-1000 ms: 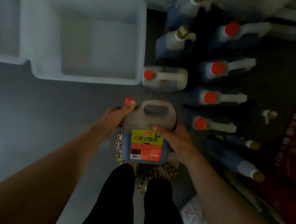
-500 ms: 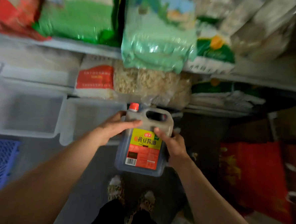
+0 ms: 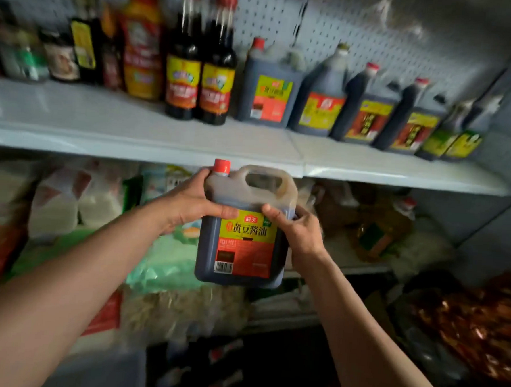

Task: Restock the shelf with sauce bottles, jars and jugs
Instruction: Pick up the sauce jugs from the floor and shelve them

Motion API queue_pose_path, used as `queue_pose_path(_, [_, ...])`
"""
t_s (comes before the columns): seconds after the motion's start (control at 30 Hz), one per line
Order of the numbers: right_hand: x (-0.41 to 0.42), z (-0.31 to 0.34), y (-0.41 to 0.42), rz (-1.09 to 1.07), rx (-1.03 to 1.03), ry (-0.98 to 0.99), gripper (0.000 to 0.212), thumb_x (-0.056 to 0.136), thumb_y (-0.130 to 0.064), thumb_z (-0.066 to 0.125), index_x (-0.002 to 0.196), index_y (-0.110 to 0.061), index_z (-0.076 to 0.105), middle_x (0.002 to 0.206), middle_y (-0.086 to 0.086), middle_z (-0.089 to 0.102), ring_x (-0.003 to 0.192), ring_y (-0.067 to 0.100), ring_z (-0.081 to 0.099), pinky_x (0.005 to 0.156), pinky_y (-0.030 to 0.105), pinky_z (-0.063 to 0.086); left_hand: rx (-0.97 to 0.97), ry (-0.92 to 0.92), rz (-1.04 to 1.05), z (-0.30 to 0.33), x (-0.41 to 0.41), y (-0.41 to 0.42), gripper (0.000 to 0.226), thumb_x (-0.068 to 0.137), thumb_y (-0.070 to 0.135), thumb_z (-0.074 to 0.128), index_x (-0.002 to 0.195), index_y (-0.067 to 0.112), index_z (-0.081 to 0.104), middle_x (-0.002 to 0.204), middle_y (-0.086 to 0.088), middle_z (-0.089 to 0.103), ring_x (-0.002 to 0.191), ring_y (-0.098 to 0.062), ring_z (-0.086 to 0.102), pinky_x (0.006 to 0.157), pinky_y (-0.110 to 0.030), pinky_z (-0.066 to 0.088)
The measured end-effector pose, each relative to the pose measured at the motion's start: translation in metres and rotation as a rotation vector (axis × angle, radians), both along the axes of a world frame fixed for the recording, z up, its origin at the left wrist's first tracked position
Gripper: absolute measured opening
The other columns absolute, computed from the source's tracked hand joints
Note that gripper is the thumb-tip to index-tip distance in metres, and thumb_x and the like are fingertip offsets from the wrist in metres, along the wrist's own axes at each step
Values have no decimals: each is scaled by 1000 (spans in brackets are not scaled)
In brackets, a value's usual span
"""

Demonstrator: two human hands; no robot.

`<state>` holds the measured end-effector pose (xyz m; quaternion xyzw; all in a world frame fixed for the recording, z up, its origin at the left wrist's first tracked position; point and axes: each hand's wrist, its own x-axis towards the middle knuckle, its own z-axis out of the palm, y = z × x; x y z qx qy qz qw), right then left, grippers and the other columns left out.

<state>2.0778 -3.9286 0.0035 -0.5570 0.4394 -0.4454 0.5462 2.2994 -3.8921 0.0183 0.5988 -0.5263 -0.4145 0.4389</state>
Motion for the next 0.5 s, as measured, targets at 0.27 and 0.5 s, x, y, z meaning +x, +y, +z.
queue_pose_path(0.27, [-29, 115, -130, 87, -340, -126, 45, 68, -25, 85, 108, -10, 71, 99, 8, 77, 88, 22, 74, 76, 33, 59, -323, -102, 148, 122, -32, -107, 92, 58, 23, 93, 135, 28, 44, 118, 9, 62, 106, -9, 59, 84, -25, 51])
queue_pose_path(0.5, [4, 116, -248, 176, -427, -118, 45, 75, -17, 83, 115, -6, 66, 101, 3, 76, 93, 19, 72, 80, 32, 58, -359, -192, 253, 139, -16, -200, 89, 57, 16, 94, 131, 31, 46, 117, 10, 63, 109, -16, 61, 94, -38, 53])
